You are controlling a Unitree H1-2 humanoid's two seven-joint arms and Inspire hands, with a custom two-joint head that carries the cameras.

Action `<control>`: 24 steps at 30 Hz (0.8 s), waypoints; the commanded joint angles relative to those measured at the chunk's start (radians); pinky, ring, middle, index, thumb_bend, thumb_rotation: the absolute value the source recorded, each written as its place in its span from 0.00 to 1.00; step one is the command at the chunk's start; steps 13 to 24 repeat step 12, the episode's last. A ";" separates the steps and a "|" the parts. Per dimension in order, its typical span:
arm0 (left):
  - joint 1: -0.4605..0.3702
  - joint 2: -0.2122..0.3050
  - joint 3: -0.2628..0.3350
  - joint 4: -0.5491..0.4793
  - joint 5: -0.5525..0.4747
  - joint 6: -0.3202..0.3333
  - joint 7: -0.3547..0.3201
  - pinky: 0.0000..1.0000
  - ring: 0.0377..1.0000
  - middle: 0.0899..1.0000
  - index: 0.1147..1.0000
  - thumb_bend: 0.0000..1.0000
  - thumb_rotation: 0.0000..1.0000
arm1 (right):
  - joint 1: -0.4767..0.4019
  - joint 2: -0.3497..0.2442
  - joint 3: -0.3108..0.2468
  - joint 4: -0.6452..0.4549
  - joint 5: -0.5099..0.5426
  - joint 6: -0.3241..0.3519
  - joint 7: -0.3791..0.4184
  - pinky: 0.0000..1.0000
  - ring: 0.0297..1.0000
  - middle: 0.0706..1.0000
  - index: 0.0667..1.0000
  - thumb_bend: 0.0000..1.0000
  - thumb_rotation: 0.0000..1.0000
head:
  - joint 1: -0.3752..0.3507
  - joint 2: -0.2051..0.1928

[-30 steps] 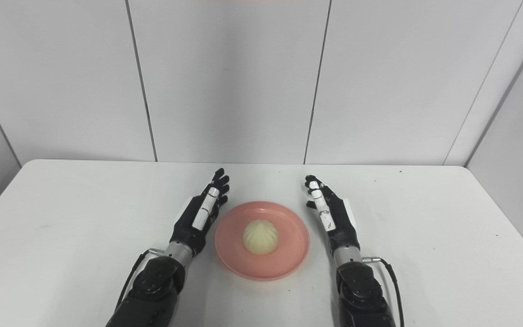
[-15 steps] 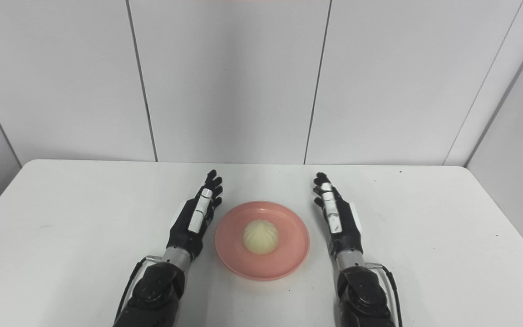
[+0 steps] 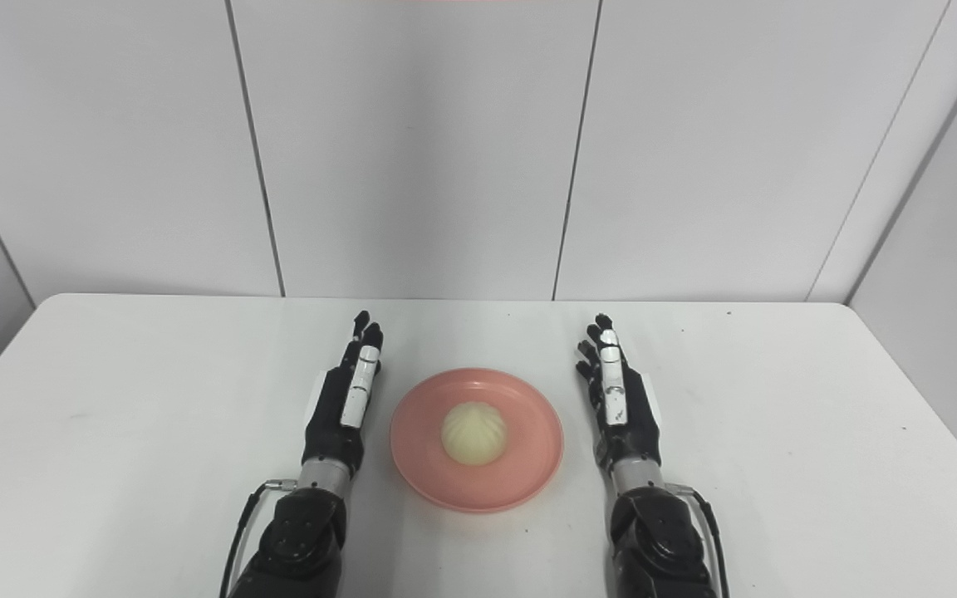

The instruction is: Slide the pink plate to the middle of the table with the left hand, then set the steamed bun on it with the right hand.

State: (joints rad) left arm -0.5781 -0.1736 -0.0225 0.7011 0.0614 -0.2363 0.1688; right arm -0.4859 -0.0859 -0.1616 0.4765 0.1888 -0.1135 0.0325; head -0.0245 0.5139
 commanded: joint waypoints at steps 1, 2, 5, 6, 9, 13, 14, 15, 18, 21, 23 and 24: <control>0.001 0.006 0.005 0.019 0.017 -0.026 0.032 1.00 1.00 1.00 1.00 0.67 0.95 | 0.006 0.015 0.000 0.011 0.006 -0.024 0.001 0.95 0.95 0.96 0.96 0.85 0.99 | 0.001 0.002; 0.000 0.006 0.005 0.021 0.018 -0.029 0.035 1.00 1.00 1.00 1.00 0.67 0.95 | 0.006 0.012 0.003 0.011 0.004 -0.028 0.004 0.95 0.95 0.97 0.97 0.85 1.00 | 0.001 0.002; -0.003 0.009 0.002 0.029 0.018 -0.036 0.035 1.00 1.00 1.00 1.00 0.67 0.95 | 0.006 0.007 0.011 0.013 -0.008 -0.036 0.005 0.96 0.96 0.97 0.97 0.85 1.00 | 0.001 0.002; -0.003 0.011 0.000 0.028 0.019 -0.033 0.033 1.00 1.00 1.00 1.00 0.66 0.96 | 0.006 0.005 0.013 0.015 -0.012 -0.041 0.004 0.96 0.95 0.97 0.97 0.84 1.00 | 0.001 0.002; -0.001 0.015 -0.005 0.022 0.019 -0.019 0.025 1.00 1.00 1.00 1.00 0.66 0.96 | 0.007 0.001 0.022 0.015 -0.034 -0.056 -0.002 0.97 0.95 0.97 0.97 0.84 1.00 | -0.001 0.002; -0.002 0.018 -0.007 0.021 0.017 -0.019 0.020 1.00 1.00 1.00 1.00 0.65 0.96 | 0.009 -0.002 0.030 0.014 -0.057 -0.065 -0.011 0.98 0.95 0.96 0.96 0.84 1.00 | -0.002 0.002; -0.002 0.018 -0.007 0.021 0.017 -0.019 0.020 1.00 1.00 1.00 1.00 0.65 0.96 | 0.009 -0.002 0.030 0.014 -0.057 -0.065 -0.011 0.98 0.95 0.96 0.96 0.84 1.00 | -0.002 0.002; -0.002 0.018 -0.007 0.021 0.017 -0.019 0.020 1.00 1.00 1.00 1.00 0.65 0.96 | 0.009 -0.002 0.030 0.014 -0.057 -0.065 -0.011 0.98 0.95 0.96 0.96 0.84 1.00 | -0.002 0.002; -0.002 0.018 -0.007 0.021 0.017 -0.019 0.020 1.00 1.00 1.00 1.00 0.65 0.96 | 0.009 -0.002 0.030 0.014 -0.057 -0.065 -0.011 0.98 0.95 0.96 0.96 0.84 1.00 | -0.002 0.002; -0.002 0.018 -0.007 0.021 0.017 -0.019 0.020 1.00 1.00 1.00 1.00 0.65 0.96 | 0.009 -0.002 0.030 0.014 -0.057 -0.065 -0.011 0.98 0.95 0.96 0.96 0.84 1.00 | -0.002 0.002; -0.002 0.018 -0.007 0.021 0.017 -0.019 0.020 1.00 1.00 1.00 1.00 0.65 0.96 | 0.009 -0.002 0.030 0.014 -0.057 -0.065 -0.011 0.98 0.95 0.96 0.96 0.84 1.00 | -0.002 0.002; -0.002 0.018 -0.007 0.021 0.017 -0.019 0.020 1.00 1.00 1.00 1.00 0.65 0.96 | 0.009 -0.002 0.030 0.014 -0.057 -0.065 -0.011 0.98 0.95 0.96 0.96 0.84 1.00 | -0.002 0.002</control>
